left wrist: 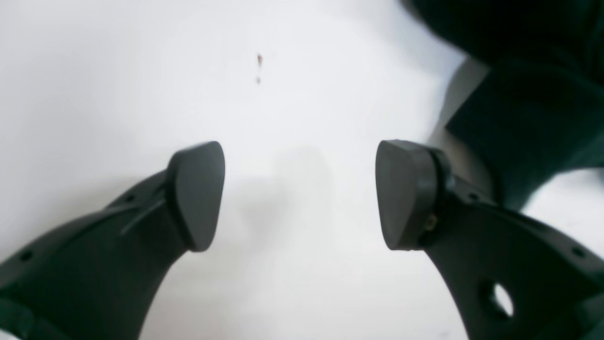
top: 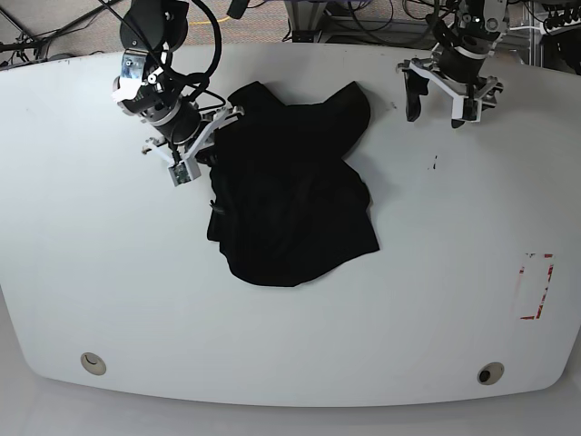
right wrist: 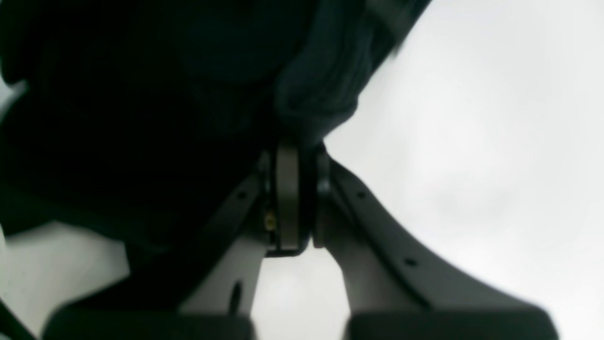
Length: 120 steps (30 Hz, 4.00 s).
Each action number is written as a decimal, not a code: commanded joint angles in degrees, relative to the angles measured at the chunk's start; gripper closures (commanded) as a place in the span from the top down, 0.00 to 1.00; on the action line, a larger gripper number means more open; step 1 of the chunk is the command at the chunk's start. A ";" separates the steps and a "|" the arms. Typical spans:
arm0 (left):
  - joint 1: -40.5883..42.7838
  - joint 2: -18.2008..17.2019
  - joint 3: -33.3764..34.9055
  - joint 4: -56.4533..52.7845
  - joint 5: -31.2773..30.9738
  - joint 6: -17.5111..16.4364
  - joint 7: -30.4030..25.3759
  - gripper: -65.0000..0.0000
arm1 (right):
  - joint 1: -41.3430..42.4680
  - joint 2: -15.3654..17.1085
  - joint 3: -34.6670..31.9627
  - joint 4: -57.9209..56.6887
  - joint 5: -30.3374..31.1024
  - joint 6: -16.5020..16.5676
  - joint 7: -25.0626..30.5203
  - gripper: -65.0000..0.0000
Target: Fold the T-shirt properly
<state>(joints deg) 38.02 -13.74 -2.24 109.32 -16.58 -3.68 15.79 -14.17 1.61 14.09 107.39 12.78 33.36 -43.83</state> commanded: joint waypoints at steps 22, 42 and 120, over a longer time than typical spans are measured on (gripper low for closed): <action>-5.54 -2.57 9.84 -0.09 -0.17 -9.20 -0.01 0.70 | 37.51 10.75 -9.38 9.05 1.07 4.22 -10.63 0.00; -26.55 9.56 20.83 -18.11 -0.52 -9.28 -0.01 0.70 | 54.75 16.11 -13.16 9.05 1.16 4.57 -14.41 0.00; -35.60 9.65 5.54 -6.77 7.04 -25.90 25.31 0.59 | 67.49 14.53 -13.78 -1.50 -5.87 4.04 -14.58 0.00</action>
<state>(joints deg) 3.20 -5.15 1.45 102.87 -10.22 -29.26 42.24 51.51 15.99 0.12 105.16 7.66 37.76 -60.25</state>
